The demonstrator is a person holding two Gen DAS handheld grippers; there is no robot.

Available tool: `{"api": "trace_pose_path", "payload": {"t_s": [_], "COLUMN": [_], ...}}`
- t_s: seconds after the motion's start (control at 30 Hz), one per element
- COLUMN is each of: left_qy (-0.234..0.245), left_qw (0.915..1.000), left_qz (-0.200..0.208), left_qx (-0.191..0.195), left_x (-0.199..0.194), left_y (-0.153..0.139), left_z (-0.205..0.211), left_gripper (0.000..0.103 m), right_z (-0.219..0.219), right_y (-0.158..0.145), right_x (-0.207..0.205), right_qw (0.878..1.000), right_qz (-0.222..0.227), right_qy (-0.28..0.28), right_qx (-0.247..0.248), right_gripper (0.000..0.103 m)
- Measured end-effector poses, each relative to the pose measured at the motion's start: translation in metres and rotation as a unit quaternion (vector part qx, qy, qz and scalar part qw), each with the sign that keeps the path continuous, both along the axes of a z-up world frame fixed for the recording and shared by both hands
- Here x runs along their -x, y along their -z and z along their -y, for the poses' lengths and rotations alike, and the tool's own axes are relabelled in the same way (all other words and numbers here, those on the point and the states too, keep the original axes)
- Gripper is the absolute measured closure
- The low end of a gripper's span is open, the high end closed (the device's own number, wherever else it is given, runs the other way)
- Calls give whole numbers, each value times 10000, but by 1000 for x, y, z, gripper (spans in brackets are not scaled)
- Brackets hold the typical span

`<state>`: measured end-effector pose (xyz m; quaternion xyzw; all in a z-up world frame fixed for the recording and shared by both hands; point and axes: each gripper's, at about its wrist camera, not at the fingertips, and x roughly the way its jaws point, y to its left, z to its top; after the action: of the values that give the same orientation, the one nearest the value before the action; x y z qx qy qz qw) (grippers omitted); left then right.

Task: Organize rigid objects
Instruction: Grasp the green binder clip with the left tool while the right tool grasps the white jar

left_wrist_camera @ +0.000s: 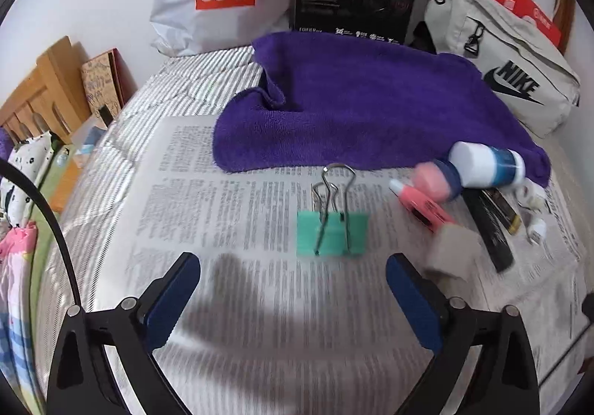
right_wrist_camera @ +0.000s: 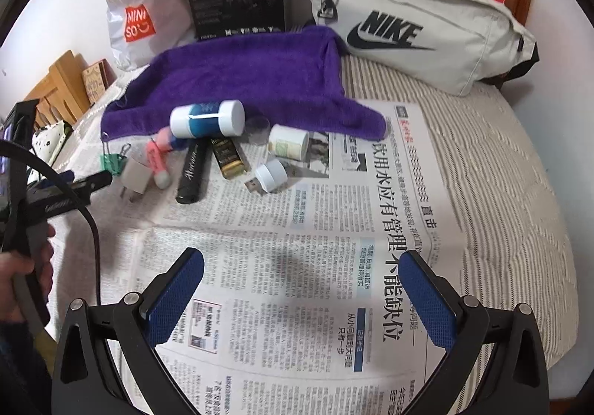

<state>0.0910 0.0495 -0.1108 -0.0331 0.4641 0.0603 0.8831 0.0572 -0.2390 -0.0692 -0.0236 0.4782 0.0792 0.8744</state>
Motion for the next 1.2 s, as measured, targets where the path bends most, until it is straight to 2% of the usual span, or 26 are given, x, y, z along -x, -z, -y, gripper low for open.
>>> {"api": "trace_pose_path", "payload": {"t_s": [0.17,0.23,0.43,0.53,0.57,0.6,0.83,1.0,1.2], "left_qy": [99,41,163,239,255,251,276,279,273], "left_qw": [9999,9999,9996,9995,9995,9995,9993,9993,9992], "left_qz": [32,111,178,176,175,176,206,217,255], "left_qx": [53,-116,-123,-91,-91,-98,-143,-146,-158], "left_x": [-17,-20,-21,-18,-17,-16,-12,-12,-12], "left_y": [8,8,6,4,3,3,3,3,3], "left_z": [2,5,8,11,12,13,15,15,15], "left_gripper": [7,21,35,50,61,64,64,64,63], "right_z": [4,5,5,5,5,5,6,-2,-17], "right_y": [14,18,28,28,27,27,19,19,32], "right_x": [-11,-16,-26,-31,-34,-36,-66,-94,-116], "right_qw": [9999,9998,9996,9997,9997,9997,9998,9990,9997], "right_qz": [-154,-205,-271,-240,-229,-219,-25,47,-5], "right_qy": [30,62,41,37,33,29,153,188,116], "right_qx": [47,34,-16,-73,-93,-102,-151,-404,-220], "right_gripper": [0,0,0,0,0,0,0,3,22]}}
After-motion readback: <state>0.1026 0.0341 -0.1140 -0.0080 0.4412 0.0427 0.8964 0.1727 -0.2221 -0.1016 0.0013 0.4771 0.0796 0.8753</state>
